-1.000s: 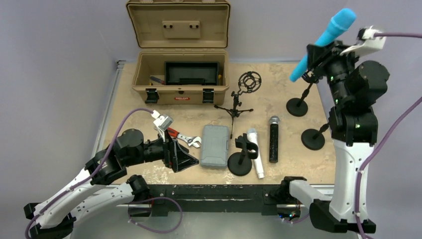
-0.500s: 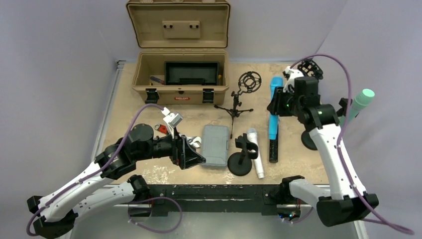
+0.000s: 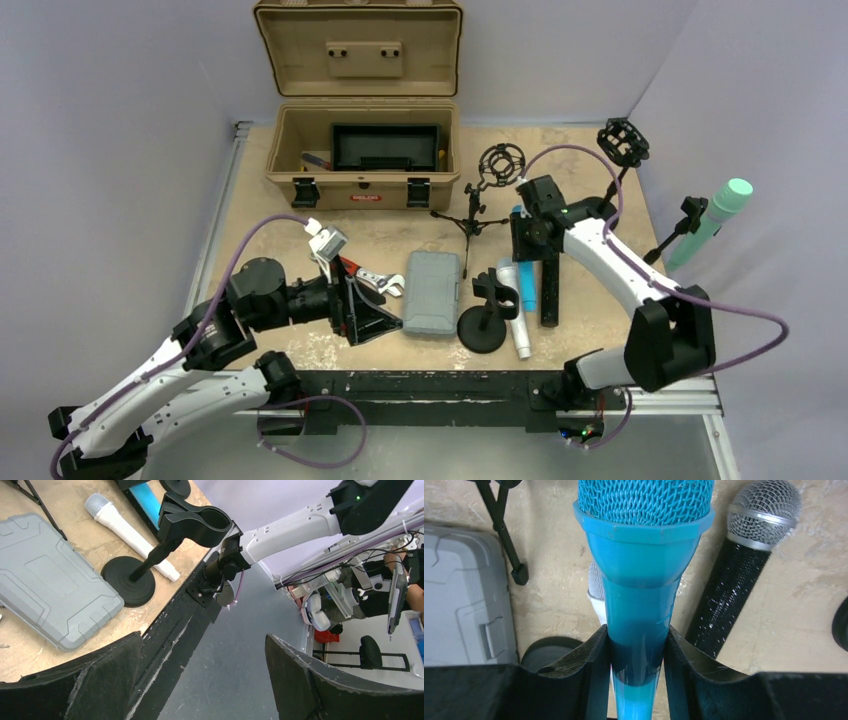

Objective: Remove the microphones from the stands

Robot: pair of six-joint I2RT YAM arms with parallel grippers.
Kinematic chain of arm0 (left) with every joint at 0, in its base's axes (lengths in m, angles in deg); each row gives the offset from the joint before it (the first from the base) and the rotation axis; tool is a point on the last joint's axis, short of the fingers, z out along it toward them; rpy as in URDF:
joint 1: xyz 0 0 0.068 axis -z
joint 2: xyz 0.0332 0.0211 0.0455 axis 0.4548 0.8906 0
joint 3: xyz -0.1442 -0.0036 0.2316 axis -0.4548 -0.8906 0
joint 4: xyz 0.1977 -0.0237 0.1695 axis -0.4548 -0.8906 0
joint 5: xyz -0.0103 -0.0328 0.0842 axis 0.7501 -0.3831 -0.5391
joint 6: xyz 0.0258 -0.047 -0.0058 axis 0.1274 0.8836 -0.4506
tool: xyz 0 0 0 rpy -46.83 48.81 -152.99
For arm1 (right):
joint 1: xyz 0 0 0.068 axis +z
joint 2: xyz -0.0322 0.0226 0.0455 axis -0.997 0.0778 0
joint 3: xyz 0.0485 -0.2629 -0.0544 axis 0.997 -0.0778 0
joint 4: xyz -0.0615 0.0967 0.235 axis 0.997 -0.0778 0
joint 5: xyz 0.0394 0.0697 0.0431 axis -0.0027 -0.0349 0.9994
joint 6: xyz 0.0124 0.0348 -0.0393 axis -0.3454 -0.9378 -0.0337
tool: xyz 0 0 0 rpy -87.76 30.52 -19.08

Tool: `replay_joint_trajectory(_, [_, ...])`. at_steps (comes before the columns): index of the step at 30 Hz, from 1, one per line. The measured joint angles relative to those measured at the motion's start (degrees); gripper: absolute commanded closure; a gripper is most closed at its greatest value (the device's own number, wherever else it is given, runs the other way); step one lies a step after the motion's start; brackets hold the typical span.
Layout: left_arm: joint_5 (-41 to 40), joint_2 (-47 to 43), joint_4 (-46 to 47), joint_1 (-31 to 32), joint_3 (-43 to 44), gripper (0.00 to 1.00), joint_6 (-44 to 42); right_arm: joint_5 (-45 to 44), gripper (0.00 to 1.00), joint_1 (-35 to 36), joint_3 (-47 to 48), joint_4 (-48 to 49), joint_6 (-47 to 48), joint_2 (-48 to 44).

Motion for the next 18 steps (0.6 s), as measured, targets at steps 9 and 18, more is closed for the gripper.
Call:
replay_joint_trajectory(9, [-0.3,0.1,-0.9,0.0,0.0,0.11,0.0,-6.3,0.78,1.7,-0.1,4.3,-1.7,10.8])
replay_joint_trajectory(18, [-1.1,-0.4,-2.3,0.0,0.0,0.11,0.0,-7.6,0.53,1.7,-1.6,6.8,-2.4,13.2])
